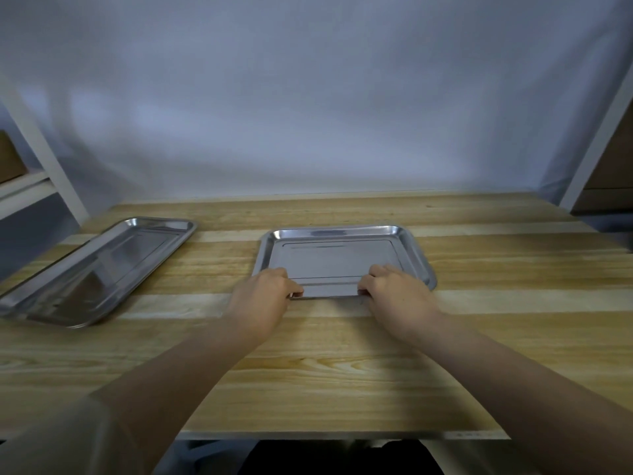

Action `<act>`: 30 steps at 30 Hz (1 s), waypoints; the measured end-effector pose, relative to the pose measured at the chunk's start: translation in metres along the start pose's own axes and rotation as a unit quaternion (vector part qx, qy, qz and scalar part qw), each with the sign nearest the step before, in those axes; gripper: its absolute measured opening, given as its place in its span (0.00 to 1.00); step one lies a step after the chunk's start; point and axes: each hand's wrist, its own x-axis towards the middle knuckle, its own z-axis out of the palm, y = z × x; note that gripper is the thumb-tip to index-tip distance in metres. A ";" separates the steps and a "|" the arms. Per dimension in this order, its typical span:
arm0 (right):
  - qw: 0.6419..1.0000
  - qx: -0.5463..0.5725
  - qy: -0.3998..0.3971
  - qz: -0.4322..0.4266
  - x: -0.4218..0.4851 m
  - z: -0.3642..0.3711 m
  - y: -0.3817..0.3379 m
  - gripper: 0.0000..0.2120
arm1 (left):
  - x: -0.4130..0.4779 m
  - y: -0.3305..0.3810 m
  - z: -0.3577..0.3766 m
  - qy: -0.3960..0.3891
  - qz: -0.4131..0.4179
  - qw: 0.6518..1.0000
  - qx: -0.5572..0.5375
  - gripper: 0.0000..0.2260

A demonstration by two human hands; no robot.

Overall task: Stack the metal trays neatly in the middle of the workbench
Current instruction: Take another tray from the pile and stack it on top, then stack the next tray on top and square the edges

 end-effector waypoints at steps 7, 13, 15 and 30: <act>0.999 -0.021 -0.025 -0.009 -0.001 -0.010 -0.019 0.10 | -0.012 -0.009 -0.004 0.009 -0.008 0.999 -0.039 0.17; 0.999 0.013 -0.028 0.008 -0.005 -0.016 -0.023 0.13 | -0.023 -0.015 -0.007 0.027 -0.032 0.985 -0.170 0.11; 0.999 0.035 -0.012 0.009 -0.007 -0.019 -0.028 0.14 | -0.030 -0.026 -0.008 0.060 -0.055 0.978 -0.193 0.14; 0.982 0.143 0.053 -0.112 0.017 -0.024 -0.133 0.11 | -0.110 -0.177 -0.014 0.037 -0.371 0.928 0.004 0.15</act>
